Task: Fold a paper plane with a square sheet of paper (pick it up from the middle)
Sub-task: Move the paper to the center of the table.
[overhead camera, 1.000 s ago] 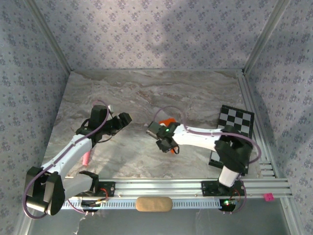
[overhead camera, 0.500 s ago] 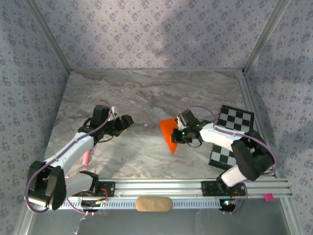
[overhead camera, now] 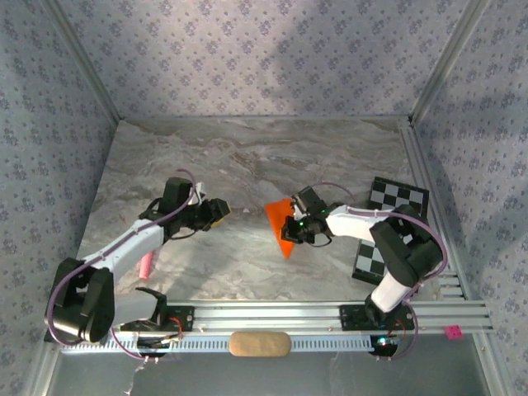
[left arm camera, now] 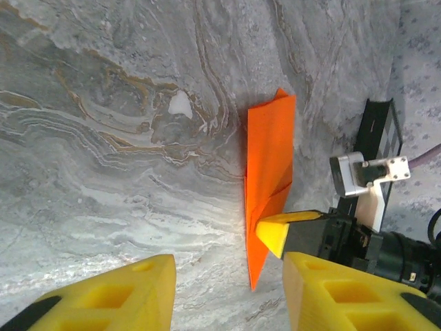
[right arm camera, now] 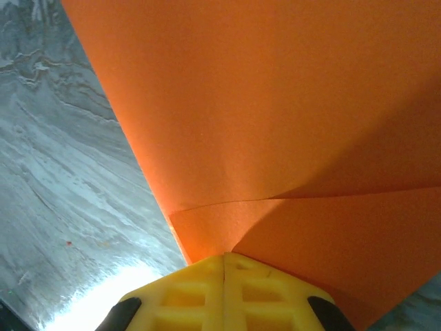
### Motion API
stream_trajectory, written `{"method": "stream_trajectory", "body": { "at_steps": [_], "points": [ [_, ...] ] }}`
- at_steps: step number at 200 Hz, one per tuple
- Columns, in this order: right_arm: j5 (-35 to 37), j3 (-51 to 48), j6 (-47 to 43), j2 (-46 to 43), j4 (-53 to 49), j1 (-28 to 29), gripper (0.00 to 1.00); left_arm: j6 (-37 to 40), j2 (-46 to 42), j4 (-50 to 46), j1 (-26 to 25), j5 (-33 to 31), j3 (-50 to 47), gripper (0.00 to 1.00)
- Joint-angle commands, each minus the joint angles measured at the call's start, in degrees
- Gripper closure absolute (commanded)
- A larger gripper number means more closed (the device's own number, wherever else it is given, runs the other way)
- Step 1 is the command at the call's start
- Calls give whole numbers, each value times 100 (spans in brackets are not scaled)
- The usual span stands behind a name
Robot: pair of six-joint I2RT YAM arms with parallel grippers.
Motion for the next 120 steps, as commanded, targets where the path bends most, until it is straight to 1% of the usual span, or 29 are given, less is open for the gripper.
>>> {"method": "stream_trajectory", "body": {
  "at_steps": [1, 27, 40, 50, 58, 69, 78, 88, 107, 120],
  "points": [
    [64, -13, 741, 259, 172, 206, 98, -59, 226, 230, -148, 158, 263, 61],
    [455, 120, 1432, 295, 220, 558, 98, -260, 651, 530, -350, 171, 447, 69],
    [668, 87, 2034, 300, 333, 708, 100, -355, 889, 642, -463, 186, 574, 74],
    [684, -93, 2518, 290, 806, 799, 100, -443, 1045, 706, -530, 148, 671, 79],
    [616, -270, 2872, 271, 1409, 855, 100, -522, 1135, 719, -570, 50, 733, 83],
    [477, -457, 3121, 214, 2206, 875, 100, -615, 1157, 799, -607, -93, 731, 83],
    [468, -514, 3069, 68, 2501, 873, 100, -658, 1155, 842, -620, -169, 739, 83],
    [632, -430, 2771, -224, 2189, 861, 99, -655, 1182, 872, -625, -155, 767, 83],
    [1416, -207, 2029, -836, 725, 786, 97, -572, 1332, 894, -662, -6, 902, 83],
    [1668, -277, 1698, -1222, 319, 647, 96, -535, 1577, 919, -730, 185, 1044, 83]
  ]
}}
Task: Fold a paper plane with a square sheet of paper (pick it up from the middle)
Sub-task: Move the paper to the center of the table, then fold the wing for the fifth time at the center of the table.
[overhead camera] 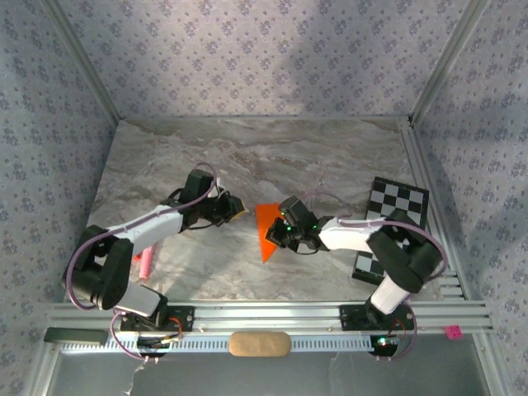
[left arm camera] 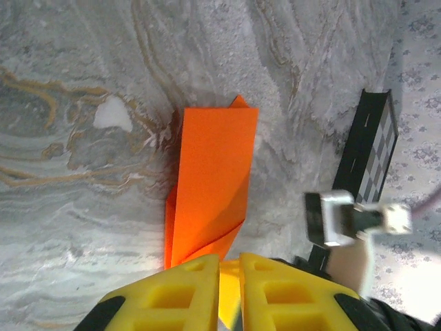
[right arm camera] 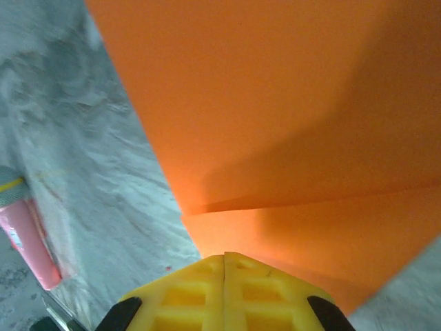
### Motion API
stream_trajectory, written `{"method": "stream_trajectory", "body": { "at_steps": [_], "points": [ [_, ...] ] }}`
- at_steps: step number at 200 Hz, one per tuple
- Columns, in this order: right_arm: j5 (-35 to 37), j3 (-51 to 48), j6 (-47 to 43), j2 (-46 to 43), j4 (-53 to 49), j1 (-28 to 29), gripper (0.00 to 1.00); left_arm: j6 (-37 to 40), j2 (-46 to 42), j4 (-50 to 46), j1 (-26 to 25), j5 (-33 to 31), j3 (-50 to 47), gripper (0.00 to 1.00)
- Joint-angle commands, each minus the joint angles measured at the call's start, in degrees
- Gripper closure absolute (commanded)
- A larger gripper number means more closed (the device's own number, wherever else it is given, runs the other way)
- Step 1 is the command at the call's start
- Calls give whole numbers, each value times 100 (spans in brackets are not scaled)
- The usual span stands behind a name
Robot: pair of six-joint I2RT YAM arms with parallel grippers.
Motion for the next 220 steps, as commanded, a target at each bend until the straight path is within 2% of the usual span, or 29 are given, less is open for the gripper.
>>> {"method": "stream_trajectory", "body": {
  "at_steps": [1, 33, 59, 90, 146, 175, 220],
  "points": [
    [829, 102, -611, -834, -985, -207, 96, 22, 348, 212, -105, 272, 370, 83],
    [903, -377, -992, -1630, -1060, -763, 87, 59, 969, 263, -418, 410, 820, 84],
    [595, -588, -1256, -1879, -1122, -1168, 87, 111, 1460, 136, -580, 463, 1208, 87],
    [507, -791, -1284, -2025, -1025, -1259, 86, 77, 1854, -8, -601, 438, 1351, 91],
    [213, -823, -1248, -1722, -730, -1263, 82, 121, 2191, -46, -604, 362, 1196, 93],
    [-25, -781, -1228, -1472, -546, -1269, 73, 145, 2317, -25, -601, 304, 1073, 94],
    [-412, -688, -1007, -904, -161, -1272, 67, 405, 2337, 45, -587, 243, 801, 94]
  ]
}}
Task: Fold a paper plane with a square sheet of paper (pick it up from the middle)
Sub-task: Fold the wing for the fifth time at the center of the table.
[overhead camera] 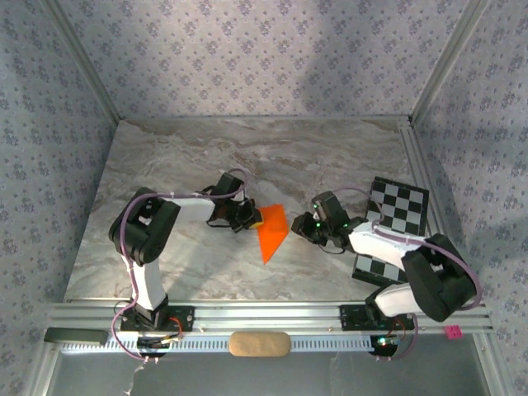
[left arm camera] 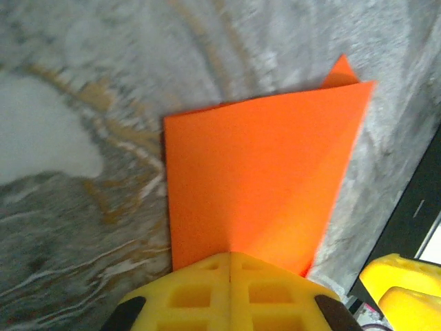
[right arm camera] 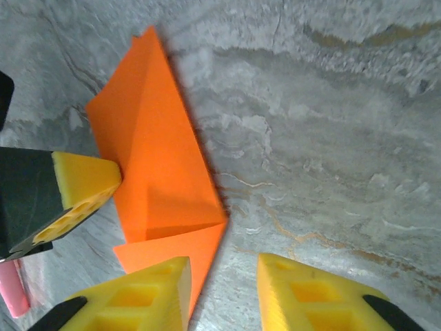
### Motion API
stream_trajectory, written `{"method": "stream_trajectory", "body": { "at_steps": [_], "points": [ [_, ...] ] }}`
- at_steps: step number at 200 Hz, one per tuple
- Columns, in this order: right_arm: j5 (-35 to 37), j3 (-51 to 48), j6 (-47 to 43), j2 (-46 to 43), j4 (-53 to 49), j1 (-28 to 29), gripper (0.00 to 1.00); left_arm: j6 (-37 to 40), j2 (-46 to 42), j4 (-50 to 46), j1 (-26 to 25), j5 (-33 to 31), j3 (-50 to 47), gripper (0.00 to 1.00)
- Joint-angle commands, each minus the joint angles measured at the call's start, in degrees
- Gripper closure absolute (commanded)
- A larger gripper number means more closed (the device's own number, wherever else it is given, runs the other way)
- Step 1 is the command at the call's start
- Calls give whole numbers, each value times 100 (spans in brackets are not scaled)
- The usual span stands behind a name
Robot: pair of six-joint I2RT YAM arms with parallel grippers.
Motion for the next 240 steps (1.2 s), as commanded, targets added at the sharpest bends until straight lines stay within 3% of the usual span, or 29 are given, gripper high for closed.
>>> {"method": "stream_trajectory", "body": {
  "at_steps": [1, 67, 144, 240],
  "points": [
    [-293, 119, 147, 230, 324, -30, 67, 261, 64, -1, 10, -56, -143, 94],
    [-821, 435, 167, 829, 578, -2, 64, 468, 33, 107, 64, 41, -303, 94],
    [-647, 641, 293, 1134, 133, -2, 64, 409, 6, 122, 122, 54, -322, 94],
    [-1173, 691, 290, 1378, 996, 19, 69, 409, 40, 111, 126, 117, -272, 94]
  ]
}}
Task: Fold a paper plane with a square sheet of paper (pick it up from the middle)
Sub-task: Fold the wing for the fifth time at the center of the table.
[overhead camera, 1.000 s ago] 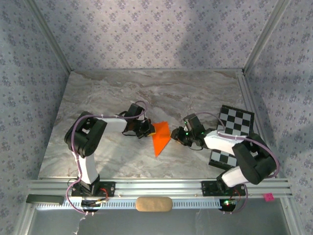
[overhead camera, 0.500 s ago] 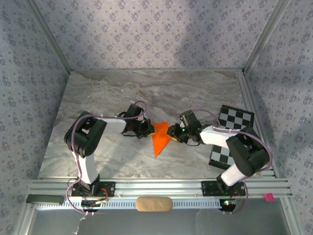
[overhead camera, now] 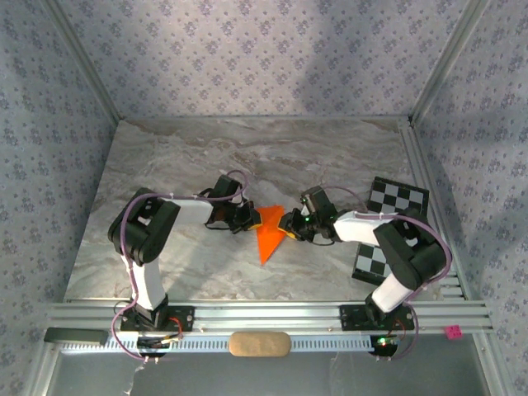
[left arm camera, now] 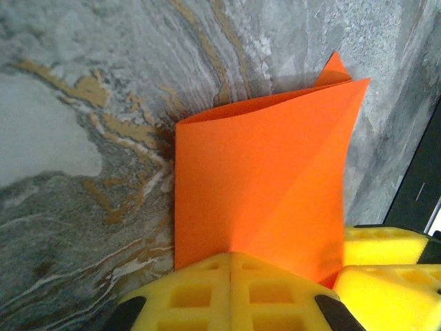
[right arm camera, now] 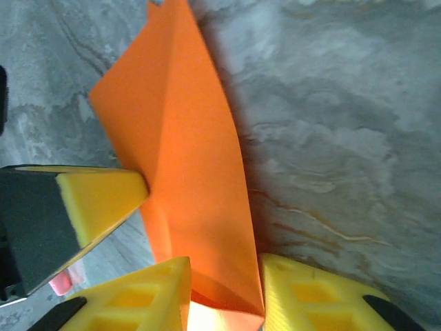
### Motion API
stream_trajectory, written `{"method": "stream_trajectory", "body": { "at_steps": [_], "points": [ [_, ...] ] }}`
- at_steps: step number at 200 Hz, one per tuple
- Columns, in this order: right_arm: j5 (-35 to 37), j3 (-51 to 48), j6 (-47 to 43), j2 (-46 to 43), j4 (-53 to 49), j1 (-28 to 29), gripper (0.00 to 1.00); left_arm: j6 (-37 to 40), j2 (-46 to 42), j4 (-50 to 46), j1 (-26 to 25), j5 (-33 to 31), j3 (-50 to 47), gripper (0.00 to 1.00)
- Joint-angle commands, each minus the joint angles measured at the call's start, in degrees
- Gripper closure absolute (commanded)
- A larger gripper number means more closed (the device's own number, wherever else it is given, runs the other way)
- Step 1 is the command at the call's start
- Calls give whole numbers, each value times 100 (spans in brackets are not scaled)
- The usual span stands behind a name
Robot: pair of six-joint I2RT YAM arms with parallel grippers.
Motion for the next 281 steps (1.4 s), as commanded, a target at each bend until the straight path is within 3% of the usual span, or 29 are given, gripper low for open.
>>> {"method": "stream_trajectory", "body": {
  "at_steps": [1, 160, 243, 281],
  "points": [
    [-211, 151, -74, 80, 213, 4, 69, 106, 47, -238, 39, -51, -73, 94],
    [-1457, 667, -1191, 826, 103, -532, 71, 162, 46, -258, 54, -3, -49, 94],
    [-1732, 675, -1345, 876, 54, -647, 87, 154, -58, -198, 63, 78, 0, 93],
    [-1767, 659, -1345, 924, 107, -619, 85, 150, -57, -144, 67, 130, 17, 93]
  ]
}}
